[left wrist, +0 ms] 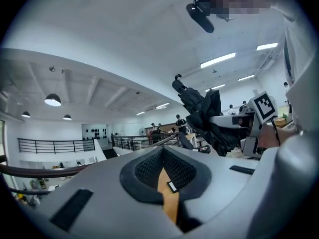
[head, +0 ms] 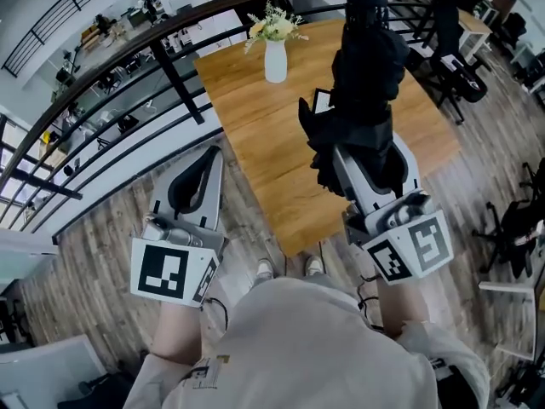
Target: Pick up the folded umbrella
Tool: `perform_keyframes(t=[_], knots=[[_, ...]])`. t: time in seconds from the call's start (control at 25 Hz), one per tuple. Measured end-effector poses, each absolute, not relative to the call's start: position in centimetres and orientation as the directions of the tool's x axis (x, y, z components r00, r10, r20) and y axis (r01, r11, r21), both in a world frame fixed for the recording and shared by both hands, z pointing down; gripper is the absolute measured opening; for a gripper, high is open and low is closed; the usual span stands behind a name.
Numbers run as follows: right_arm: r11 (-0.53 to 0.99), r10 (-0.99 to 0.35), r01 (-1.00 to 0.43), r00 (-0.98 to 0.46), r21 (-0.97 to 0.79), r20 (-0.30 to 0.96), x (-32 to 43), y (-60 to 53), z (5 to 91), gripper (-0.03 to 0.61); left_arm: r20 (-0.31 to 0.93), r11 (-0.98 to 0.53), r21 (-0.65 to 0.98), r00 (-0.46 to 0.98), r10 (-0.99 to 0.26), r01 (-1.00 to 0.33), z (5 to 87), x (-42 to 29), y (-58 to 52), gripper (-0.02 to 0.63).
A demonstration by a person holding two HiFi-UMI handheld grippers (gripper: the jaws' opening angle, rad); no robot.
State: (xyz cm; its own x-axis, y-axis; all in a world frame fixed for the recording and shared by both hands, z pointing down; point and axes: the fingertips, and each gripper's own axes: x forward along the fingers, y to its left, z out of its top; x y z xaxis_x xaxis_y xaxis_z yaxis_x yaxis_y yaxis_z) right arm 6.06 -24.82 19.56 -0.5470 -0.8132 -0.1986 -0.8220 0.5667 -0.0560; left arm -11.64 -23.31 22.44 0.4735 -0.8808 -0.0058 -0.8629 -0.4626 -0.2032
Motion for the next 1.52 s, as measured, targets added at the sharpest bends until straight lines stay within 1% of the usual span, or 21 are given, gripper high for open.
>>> perform_keyframes(t=[0.16, 0.4, 0.8, 1.08, 1.52], knots=[[0.577, -0.797, -0.817, -0.558, -0.017, -0.23, 6.5, -21.8, 19.1, 0.267, -0.025, -0.454, -0.239, 0.473, -0.881, -0.858, 22.3, -11.5, -20.9, 0.017], [0.581, -0.796, -0.814, -0.57, 0.007, -0.204, 6.7, -21.3, 20.2, 0.267, -0.038, -0.457, -0.236, 0.478, -0.877, -0.858, 22.2, -11.4, -20.3, 0.017], [0.566, -0.821, -0.822, -0.556, -0.062, -0.126, 7.6, -22.2, 23.1, 0.268, 0.03, -0.485, -0.185, 0.488, -0.872, -0.855, 24.7, -10.0, -20.5, 0.017], [0.57, -0.821, -0.818, -0.562, -0.077, -0.103, 7.7, -22.2, 23.5, 0.268, 0.042, -0.493, -0.154, 0.493, -0.869, -0.856, 25.2, -9.8, -20.4, 0.017], [0.543, -0.84, -0.833, -0.536, -0.109, -0.085, 7.9, -22.5, 23.8, 0.273, 0.03, -0.489, -0.166, 0.491, -0.87, -0.856, 24.7, -10.9, -20.4, 0.017]])
